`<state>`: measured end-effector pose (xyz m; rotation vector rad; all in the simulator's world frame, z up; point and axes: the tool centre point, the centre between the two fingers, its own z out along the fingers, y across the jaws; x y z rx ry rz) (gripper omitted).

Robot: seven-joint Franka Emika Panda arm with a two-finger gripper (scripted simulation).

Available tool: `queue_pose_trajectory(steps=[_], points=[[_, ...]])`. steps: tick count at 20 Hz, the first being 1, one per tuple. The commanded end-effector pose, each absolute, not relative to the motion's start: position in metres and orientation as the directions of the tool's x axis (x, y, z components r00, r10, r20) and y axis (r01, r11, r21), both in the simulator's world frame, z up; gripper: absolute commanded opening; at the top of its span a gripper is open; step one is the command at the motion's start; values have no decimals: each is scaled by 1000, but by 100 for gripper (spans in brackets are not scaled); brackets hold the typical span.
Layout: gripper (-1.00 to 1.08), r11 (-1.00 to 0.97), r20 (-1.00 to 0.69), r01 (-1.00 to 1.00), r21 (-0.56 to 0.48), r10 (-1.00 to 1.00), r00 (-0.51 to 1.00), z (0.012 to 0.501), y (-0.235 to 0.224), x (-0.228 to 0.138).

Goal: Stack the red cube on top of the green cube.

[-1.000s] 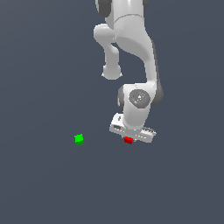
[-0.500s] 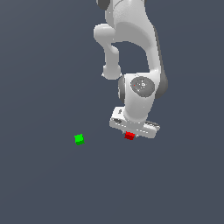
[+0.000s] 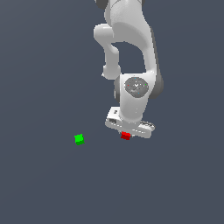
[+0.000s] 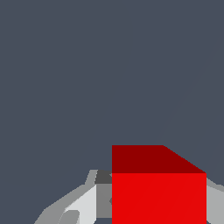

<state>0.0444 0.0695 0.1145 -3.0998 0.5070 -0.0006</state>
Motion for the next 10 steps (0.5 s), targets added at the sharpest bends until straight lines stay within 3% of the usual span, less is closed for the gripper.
queue_pose_trajectory(steps=[1,10], points=[[-100,-947,1,-320,0,-320,947,112,54,43],[-100,-947,1,-320,0,-320,947,91,-41,36]])
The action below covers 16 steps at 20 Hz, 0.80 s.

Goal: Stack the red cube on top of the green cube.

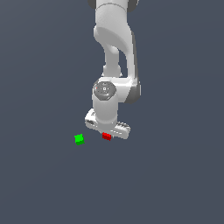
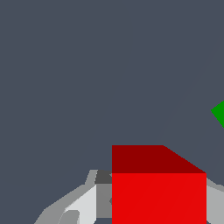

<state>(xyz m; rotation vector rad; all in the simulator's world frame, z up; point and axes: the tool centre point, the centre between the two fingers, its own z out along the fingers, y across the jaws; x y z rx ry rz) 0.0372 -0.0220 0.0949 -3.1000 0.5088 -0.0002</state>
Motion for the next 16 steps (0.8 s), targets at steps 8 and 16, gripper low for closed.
queue_pose_trajectory(steps=[8,16], points=[[-100,-947,1,-320,0,-320,947,72,-131,31],[-100,-947,0,-320,0,-320,947,62,-177,30]])
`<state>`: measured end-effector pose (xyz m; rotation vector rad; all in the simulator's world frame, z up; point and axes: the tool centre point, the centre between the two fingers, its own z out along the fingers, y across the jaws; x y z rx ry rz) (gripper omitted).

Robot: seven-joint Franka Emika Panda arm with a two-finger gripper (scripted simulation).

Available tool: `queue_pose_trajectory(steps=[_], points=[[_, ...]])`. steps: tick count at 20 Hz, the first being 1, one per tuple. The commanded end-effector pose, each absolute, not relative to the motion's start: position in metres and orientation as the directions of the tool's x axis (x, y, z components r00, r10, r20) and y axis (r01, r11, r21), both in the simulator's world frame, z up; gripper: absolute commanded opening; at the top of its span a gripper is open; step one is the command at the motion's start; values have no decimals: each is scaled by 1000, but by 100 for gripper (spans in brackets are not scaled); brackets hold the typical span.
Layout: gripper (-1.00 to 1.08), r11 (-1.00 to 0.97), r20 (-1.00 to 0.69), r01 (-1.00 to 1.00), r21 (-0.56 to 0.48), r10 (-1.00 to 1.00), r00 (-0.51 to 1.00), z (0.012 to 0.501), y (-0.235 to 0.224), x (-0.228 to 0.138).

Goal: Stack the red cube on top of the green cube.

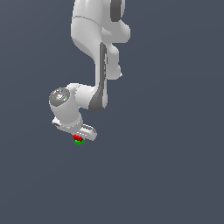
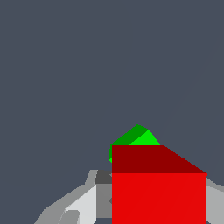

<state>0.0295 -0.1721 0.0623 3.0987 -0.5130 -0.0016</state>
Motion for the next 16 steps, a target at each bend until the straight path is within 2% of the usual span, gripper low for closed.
queue_pose_trajectory(steps=[1,6,7,16], points=[[-100,-947,0,-320,0,-320,947,61,-179,30],[-100,-947,0,-320,0,-320,947,61,-179,32],[100,-947,0,-320,0,-320,947,61,-179,32],[100,-947,0,-320,0,-320,947,61,-179,32]])
